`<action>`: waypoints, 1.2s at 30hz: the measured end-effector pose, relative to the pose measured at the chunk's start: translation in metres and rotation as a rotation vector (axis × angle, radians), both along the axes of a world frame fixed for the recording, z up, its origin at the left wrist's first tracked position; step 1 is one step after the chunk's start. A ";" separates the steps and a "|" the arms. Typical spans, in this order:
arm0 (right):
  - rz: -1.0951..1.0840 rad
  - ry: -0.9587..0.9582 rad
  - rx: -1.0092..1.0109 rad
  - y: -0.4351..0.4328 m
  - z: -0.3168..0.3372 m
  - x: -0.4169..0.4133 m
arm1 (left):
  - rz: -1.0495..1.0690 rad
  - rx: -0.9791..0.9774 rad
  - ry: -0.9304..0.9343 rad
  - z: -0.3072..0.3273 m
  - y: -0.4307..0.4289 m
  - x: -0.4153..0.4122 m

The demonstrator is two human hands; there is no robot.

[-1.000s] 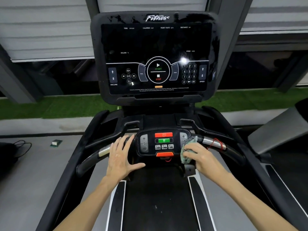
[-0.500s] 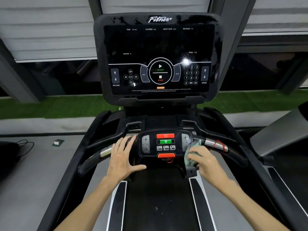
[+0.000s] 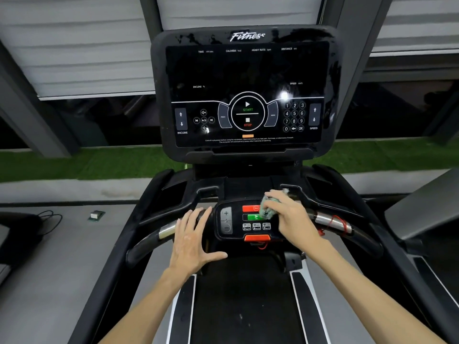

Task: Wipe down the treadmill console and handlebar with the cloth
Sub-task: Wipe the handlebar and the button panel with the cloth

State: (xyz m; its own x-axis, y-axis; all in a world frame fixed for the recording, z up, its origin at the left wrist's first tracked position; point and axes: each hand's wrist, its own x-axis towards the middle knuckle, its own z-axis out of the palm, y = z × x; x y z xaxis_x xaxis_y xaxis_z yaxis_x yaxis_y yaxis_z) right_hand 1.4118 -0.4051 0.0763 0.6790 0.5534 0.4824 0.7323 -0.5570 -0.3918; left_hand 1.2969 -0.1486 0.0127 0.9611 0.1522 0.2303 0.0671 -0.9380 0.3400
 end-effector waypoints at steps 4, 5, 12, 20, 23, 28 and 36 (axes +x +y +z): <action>0.135 0.035 -0.039 0.043 0.011 -0.006 | -0.006 -0.008 -0.005 -0.001 0.001 0.001; 0.162 0.038 -0.057 0.044 0.011 -0.005 | -0.011 -0.008 -0.007 -0.001 0.002 0.001; 0.077 0.084 -0.038 -0.007 0.016 0.004 | -0.002 0.009 0.026 0.001 0.001 0.000; 0.242 0.036 -0.147 0.083 0.023 -0.018 | -0.010 -0.005 0.033 0.003 0.002 -0.001; 0.238 0.013 -0.131 0.070 0.019 -0.015 | -0.026 -0.021 0.031 0.006 0.003 -0.003; 0.018 0.124 -0.174 0.022 0.016 0.008 | -0.008 0.011 0.072 0.013 0.000 -0.004; 0.149 0.026 -0.321 0.100 0.015 -0.017 | 0.017 0.167 0.164 0.017 -0.001 -0.007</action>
State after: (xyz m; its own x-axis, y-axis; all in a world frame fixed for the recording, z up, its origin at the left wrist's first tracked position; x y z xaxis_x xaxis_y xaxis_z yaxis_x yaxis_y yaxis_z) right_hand 1.3946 -0.3050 0.0909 0.5892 0.7680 0.2510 0.8068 -0.5427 -0.2335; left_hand 1.2902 -0.1492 0.0301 0.9854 0.1414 0.0945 0.1247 -0.9787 0.1633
